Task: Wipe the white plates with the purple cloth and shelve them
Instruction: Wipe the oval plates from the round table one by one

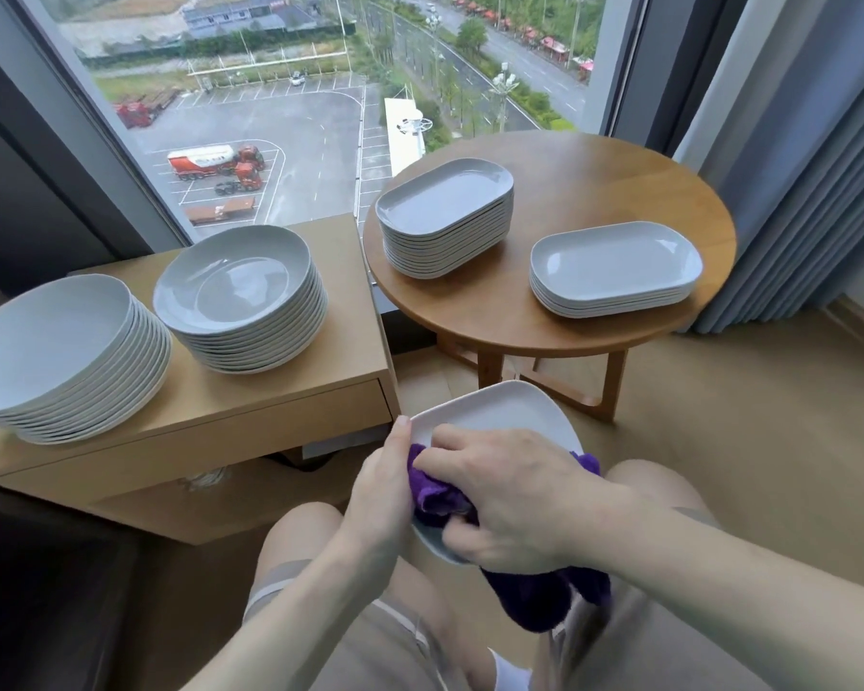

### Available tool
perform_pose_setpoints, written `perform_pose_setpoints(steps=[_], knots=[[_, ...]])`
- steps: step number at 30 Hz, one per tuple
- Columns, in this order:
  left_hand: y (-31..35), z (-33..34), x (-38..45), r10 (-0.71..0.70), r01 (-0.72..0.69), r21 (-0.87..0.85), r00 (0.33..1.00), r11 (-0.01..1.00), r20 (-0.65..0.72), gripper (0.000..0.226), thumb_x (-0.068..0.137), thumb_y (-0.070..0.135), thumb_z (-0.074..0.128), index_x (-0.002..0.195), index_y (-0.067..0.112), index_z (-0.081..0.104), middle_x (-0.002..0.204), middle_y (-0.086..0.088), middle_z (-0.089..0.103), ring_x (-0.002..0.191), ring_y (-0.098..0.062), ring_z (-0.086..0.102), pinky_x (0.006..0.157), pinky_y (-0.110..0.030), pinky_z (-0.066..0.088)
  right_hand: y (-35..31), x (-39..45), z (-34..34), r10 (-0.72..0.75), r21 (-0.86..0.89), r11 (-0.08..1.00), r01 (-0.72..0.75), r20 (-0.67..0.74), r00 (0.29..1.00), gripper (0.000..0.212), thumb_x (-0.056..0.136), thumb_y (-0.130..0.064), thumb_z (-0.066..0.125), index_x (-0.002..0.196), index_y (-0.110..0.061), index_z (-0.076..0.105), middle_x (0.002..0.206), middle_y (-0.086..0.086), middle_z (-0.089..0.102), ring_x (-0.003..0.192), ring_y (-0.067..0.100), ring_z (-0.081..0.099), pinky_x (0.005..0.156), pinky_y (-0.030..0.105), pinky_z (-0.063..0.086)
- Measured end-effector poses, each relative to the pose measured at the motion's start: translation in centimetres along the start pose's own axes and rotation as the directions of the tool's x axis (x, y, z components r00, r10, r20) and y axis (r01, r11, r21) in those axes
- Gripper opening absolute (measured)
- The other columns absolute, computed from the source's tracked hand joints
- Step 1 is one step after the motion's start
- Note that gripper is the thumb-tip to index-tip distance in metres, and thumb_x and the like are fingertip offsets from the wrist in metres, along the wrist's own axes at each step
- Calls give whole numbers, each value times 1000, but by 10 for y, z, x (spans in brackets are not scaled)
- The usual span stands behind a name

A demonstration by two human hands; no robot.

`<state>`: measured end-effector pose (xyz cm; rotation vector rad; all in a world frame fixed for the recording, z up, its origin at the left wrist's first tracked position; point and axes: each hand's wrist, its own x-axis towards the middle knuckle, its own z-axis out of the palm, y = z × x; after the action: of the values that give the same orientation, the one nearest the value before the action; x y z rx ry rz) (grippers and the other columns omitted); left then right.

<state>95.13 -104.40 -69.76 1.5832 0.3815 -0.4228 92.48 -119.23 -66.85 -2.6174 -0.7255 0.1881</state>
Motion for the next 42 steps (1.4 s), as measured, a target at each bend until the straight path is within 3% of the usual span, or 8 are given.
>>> perform_pose_setpoints(steps=[3, 8, 14, 18, 22, 31, 37, 42], knots=[[6, -6, 3, 15, -16, -38, 999, 999, -30, 59, 106, 49, 47, 61, 30, 81, 79, -3, 79, 91, -29, 72, 101, -50, 53, 0, 1, -3, 14, -16, 1000, -13, 55, 998, 15, 86, -40, 56, 88, -28, 46, 86, -7, 46, 73, 20, 50, 67, 39, 47], [17, -11, 2, 97, -97, 35, 995, 995, 13, 57, 108, 48, 40, 77, 20, 79, 79, -2, 79, 67, -13, 73, 70, -33, 54, 22, 5, -11, 152, 53, 986, -157, 83, 985, 13, 82, -34, 59, 81, -26, 49, 84, -8, 49, 77, 13, 48, 62, 32, 36], [16, -11, -3, 122, -133, 126, 989, 983, 86, 58, 107, 53, 35, 96, 16, 79, 90, -4, 81, 76, -16, 77, 65, -27, 54, 63, 6, -19, 414, 83, 908, -411, -24, 910, 12, 77, -40, 53, 77, -30, 46, 89, -9, 51, 87, 23, 53, 75, 39, 47], [21, -12, -2, 135, -138, 91, 990, 986, 39, 56, 108, 52, 36, 89, 21, 79, 83, 1, 80, 71, -12, 75, 62, -24, 53, 74, 7, -21, 480, 66, 877, -477, -71, 874, 11, 82, -40, 52, 78, -34, 44, 95, -9, 50, 91, 26, 53, 75, 36, 43], [30, -15, 0, 143, -143, 15, 989, 990, -33, 59, 108, 50, 41, 73, 28, 83, 83, 2, 80, 73, -11, 74, 72, -31, 52, 77, 8, -25, 487, 76, 873, -482, -115, 866, 9, 83, -39, 52, 81, -32, 47, 93, -8, 49, 89, 27, 56, 73, 36, 43], [48, 7, 28, 116, -135, -164, 986, 977, -122, 43, 110, 47, 41, 113, 18, 73, 100, -1, 81, 91, -19, 76, 88, -39, 57, 104, -1, -48, 571, 387, 816, -430, -417, 707, 15, 81, -29, 60, 75, -28, 46, 85, -5, 52, 77, 18, 53, 65, 35, 44], [98, 31, 64, 185, -206, -173, 974, 963, -127, 41, 111, 45, 39, 107, 20, 70, 111, -6, 78, 102, -27, 73, 97, -45, 55, 119, -8, -61, 596, 466, 798, -382, -518, 613, 26, 83, -24, 64, 75, -35, 42, 84, -9, 48, 71, 10, 50, 61, 29, 39], [147, 42, 101, 186, -200, -103, 974, 974, -128, 39, 110, 50, 36, 109, 23, 64, 104, -4, 74, 93, -27, 72, 78, -45, 61, 133, -9, -65, 634, 495, 769, -404, -514, 578, 19, 83, -26, 64, 80, -32, 46, 87, -8, 50, 72, 12, 52, 64, 35, 44]])
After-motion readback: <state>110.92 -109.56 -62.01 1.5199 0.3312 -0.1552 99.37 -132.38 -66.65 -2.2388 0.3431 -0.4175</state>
